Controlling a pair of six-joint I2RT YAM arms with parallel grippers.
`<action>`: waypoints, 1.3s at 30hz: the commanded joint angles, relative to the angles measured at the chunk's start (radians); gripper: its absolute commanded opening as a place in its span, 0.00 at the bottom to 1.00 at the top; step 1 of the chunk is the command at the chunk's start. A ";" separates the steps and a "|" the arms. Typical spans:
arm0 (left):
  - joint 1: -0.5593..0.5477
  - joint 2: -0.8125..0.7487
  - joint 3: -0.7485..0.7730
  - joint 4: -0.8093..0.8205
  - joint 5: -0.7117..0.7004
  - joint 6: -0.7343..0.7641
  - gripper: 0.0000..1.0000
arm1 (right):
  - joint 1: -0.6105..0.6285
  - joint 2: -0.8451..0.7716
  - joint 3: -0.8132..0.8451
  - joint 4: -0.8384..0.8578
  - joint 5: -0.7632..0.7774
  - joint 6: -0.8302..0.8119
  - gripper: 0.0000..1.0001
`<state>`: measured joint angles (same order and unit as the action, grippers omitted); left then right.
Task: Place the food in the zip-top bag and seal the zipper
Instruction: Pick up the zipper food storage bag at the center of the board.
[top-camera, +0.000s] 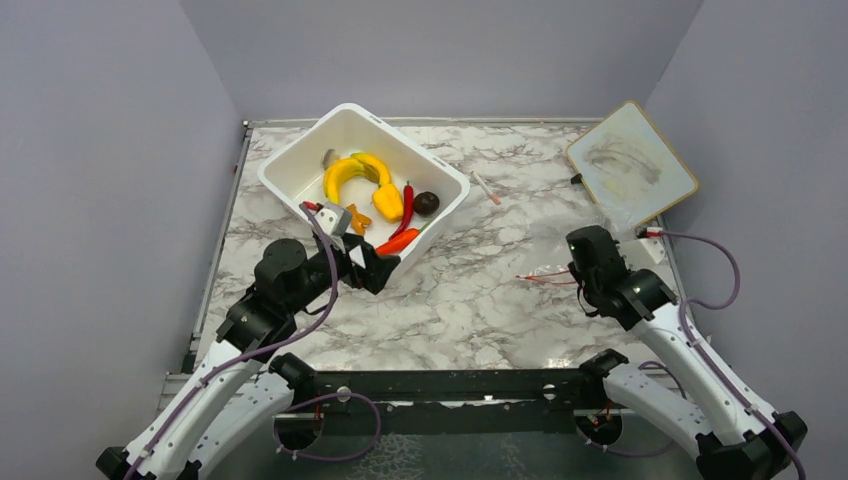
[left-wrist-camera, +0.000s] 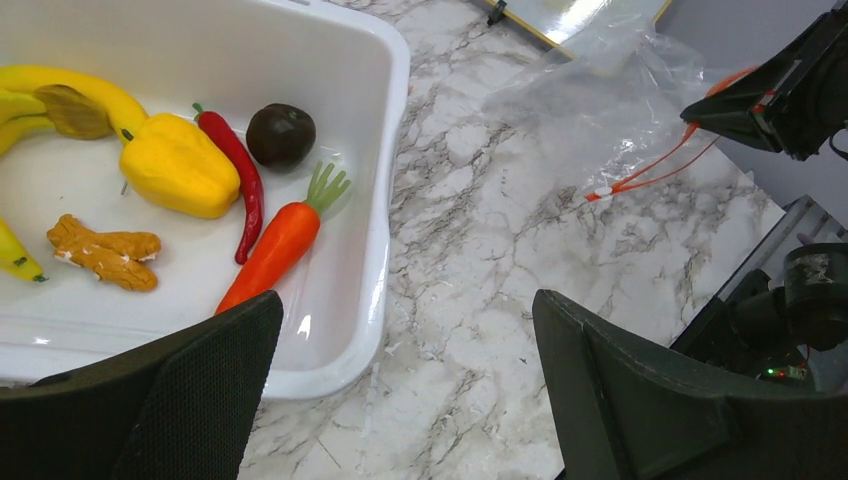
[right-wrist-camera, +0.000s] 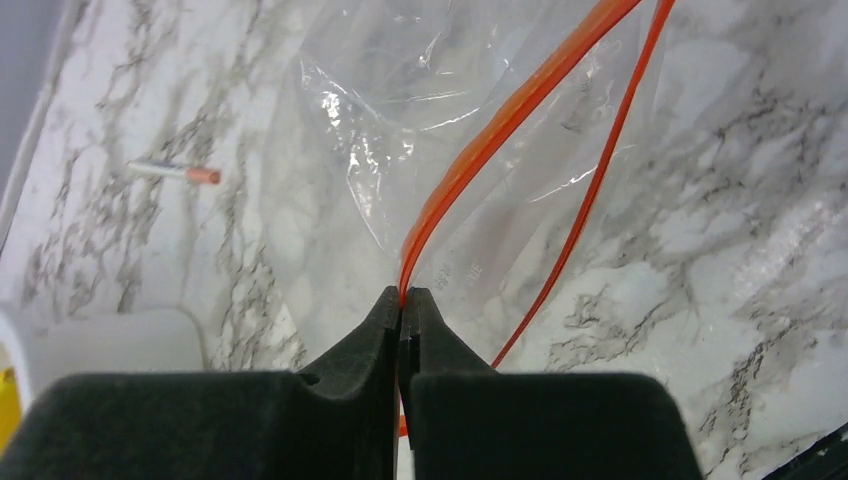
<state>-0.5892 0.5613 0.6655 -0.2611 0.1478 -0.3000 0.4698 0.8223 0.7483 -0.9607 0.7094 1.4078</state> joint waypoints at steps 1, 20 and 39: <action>0.003 0.056 0.108 -0.053 0.072 0.044 0.99 | -0.003 -0.072 0.084 0.094 -0.083 -0.364 0.01; -0.031 0.386 0.212 0.150 0.346 -0.151 0.84 | -0.004 -0.101 0.158 0.297 -0.669 -0.403 0.01; -0.358 0.657 0.287 0.417 0.100 -0.237 0.84 | -0.002 -0.023 0.088 0.495 -0.907 -0.278 0.01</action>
<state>-0.9127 1.1755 0.9180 0.0582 0.3191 -0.5148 0.4698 0.8062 0.8474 -0.5270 -0.1448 1.1053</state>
